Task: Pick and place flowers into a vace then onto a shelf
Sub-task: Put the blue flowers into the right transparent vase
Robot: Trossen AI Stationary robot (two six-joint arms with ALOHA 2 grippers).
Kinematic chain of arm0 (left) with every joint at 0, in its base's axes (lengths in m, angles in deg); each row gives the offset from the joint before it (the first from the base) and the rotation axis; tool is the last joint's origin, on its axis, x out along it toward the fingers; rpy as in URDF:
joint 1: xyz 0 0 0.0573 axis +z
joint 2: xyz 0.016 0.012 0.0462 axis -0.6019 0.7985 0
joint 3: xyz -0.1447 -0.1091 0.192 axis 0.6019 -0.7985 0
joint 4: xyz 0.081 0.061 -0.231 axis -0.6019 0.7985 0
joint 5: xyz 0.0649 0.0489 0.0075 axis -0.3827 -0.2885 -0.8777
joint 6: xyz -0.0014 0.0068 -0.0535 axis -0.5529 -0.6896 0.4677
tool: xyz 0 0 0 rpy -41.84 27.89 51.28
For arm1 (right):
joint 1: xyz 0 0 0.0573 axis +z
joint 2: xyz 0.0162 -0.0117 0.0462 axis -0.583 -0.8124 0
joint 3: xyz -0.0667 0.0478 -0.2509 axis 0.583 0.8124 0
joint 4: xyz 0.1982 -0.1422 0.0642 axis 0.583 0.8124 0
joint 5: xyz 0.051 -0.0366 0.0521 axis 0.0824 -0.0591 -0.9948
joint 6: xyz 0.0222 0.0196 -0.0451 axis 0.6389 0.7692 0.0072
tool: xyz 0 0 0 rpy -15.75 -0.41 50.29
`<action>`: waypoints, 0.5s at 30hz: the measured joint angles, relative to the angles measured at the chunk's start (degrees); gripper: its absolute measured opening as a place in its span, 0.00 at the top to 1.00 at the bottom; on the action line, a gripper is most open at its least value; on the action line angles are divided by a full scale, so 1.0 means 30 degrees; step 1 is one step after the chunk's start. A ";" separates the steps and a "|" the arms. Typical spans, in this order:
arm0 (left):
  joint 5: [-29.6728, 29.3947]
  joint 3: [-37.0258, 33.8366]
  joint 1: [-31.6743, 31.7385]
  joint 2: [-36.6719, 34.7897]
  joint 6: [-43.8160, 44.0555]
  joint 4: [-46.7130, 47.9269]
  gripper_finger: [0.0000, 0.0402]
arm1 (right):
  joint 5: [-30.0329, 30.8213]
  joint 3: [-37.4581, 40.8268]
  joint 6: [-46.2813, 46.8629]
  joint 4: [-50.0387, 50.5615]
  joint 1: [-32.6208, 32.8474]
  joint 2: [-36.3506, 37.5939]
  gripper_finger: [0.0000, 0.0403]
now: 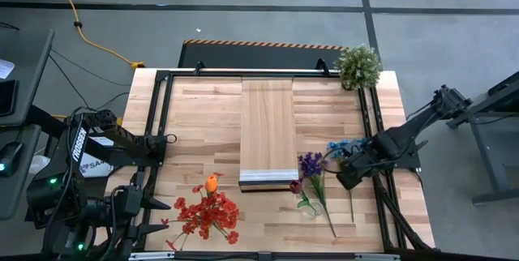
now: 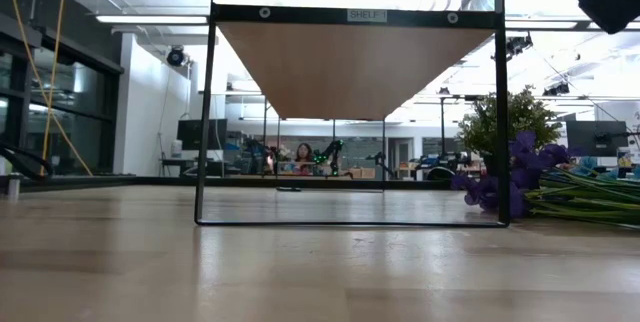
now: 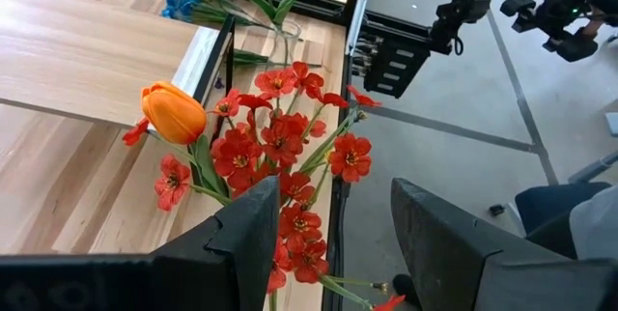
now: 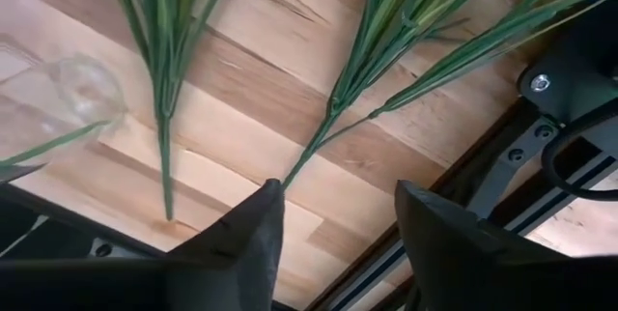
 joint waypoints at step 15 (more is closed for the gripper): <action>0.0546 0.0000 0.0000 0.0007 0.0007 -0.0007 0.42 | 0.0083 0.0000 0.0414 -0.0306 0.0000 -0.2196 0.45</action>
